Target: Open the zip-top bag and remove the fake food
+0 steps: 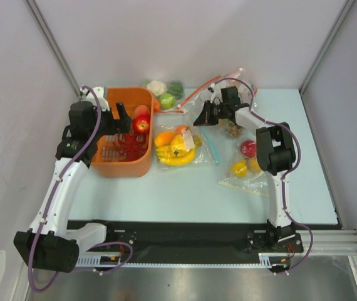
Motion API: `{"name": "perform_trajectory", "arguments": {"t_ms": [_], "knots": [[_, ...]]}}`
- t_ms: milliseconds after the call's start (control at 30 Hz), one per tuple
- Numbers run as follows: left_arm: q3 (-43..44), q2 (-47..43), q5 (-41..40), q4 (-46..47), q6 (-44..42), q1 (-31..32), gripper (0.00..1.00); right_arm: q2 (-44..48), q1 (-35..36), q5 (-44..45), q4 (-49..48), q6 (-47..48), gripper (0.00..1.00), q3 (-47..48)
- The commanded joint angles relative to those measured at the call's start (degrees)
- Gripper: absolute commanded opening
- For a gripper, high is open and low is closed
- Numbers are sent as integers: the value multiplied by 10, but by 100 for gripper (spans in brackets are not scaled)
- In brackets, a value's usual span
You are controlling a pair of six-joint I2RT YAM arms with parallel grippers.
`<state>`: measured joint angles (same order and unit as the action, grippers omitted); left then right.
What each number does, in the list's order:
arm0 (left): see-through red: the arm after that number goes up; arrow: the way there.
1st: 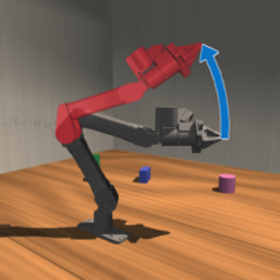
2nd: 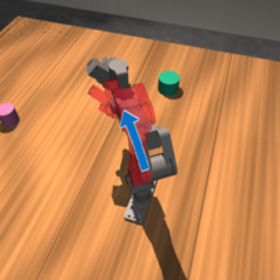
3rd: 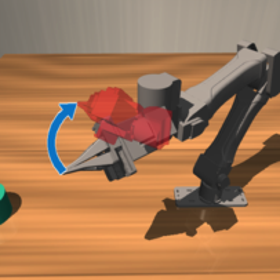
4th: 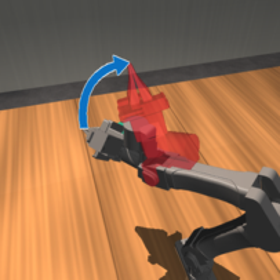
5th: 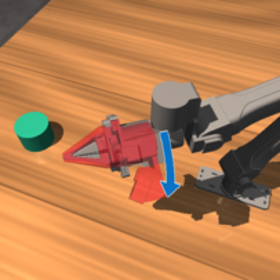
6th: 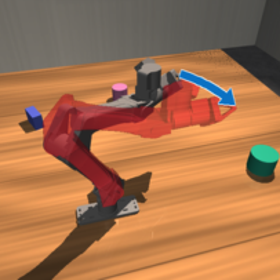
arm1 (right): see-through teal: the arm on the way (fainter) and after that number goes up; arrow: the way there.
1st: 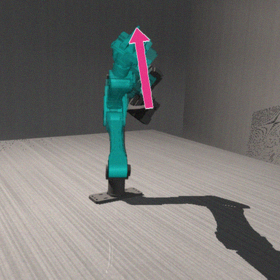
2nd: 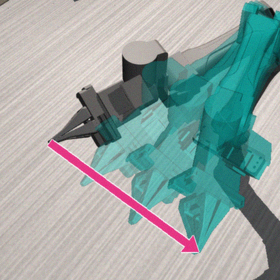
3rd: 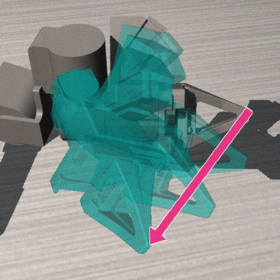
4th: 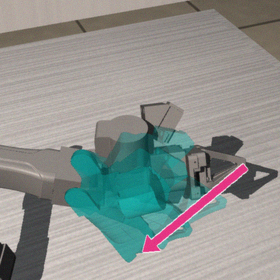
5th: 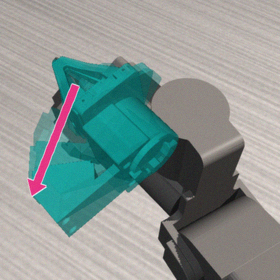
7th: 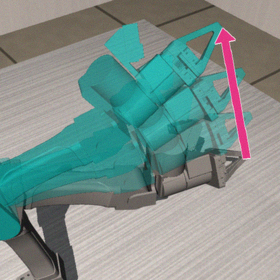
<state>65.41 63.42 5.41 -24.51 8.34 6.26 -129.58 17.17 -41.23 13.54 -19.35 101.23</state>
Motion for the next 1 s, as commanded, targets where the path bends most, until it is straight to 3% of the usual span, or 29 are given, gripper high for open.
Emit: {"name": "perform_trajectory", "arguments": {"t_ms": [0, 100, 467, 967], "knots": [[30, -1, 24, 28, -21, 2, 100, 23, 1, -25, -1, 6, 0, 5], [36, 0, 46, 31, -31, 2, 100, 49, 1, -31, 8, 12, 0, 13], [48, 31, 247, 91, -40, 23, 100, 175, 0, -96, 110, 60, 0, 22], [52, 127, 275, 220, -3, 167, 100, 290, 0, -211, 253, 118, 0, -18]]}}
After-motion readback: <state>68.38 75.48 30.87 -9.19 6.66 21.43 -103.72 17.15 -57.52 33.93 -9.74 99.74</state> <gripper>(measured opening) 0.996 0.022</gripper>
